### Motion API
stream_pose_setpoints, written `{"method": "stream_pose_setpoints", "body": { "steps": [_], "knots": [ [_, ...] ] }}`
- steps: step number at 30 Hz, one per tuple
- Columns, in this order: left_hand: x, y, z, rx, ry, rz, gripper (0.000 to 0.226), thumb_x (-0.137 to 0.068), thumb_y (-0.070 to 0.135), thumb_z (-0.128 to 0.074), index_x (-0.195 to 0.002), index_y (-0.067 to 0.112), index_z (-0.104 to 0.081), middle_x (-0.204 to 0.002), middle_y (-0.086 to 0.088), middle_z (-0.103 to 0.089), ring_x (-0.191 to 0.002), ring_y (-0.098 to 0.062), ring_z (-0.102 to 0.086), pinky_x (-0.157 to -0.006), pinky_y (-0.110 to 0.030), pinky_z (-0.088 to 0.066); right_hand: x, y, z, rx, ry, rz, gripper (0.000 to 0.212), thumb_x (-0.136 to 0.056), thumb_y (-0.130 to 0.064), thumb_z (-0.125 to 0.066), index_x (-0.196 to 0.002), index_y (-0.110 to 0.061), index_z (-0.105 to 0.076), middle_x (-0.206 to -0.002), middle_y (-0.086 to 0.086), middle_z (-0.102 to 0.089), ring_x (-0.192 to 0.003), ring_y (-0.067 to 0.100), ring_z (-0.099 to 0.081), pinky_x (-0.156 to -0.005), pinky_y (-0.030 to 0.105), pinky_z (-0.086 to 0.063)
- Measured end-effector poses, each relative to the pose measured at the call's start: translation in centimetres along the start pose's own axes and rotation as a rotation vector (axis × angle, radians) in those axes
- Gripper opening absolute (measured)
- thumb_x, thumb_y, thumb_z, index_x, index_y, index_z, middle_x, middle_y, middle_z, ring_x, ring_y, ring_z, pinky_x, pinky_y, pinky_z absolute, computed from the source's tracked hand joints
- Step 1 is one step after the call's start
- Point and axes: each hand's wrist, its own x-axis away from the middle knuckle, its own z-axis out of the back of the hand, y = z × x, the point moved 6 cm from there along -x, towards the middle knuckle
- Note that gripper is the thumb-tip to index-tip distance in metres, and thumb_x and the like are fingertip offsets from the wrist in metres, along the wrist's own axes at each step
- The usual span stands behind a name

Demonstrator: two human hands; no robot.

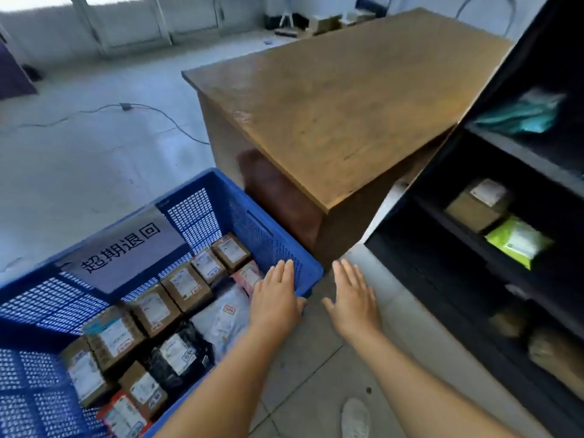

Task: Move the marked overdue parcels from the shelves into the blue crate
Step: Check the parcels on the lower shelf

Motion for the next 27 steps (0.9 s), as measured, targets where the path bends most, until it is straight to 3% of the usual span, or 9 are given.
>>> {"method": "stream_pose_setpoints", "body": {
  "steps": [13,27],
  "knots": [
    [7.2,23.9,-5.9,-0.006,-0.116,-0.425,0.078,-0.093,0.038,-0.054,-0.152,0.018,-0.008,-0.160,0.000,-0.012,-0.145,-0.018,-0.018,-0.116,-0.034,-0.024,14.4,20.1,9.6,-0.136,0.249,-0.409,0.072,-0.096,-0.035,-0.050,-0.153,-0.022,-0.007,-0.162,-0.004,0.001,-0.149,0.016,0.005,-0.120,0.036,-0.008],
    [27.7,49.4,-21.4,-0.133,-0.280,-0.749,0.078,-0.094,0.037,-0.053,-0.153,0.020,-0.004,-0.160,0.001,-0.006,-0.146,-0.017,-0.012,-0.119,-0.034,-0.018,40.3,46.7,13.7,-0.246,0.436,-0.775,0.073,-0.096,-0.036,-0.052,-0.153,-0.021,-0.009,-0.162,-0.003,-0.002,-0.149,0.018,0.003,-0.119,0.038,-0.008]
  ]
}}
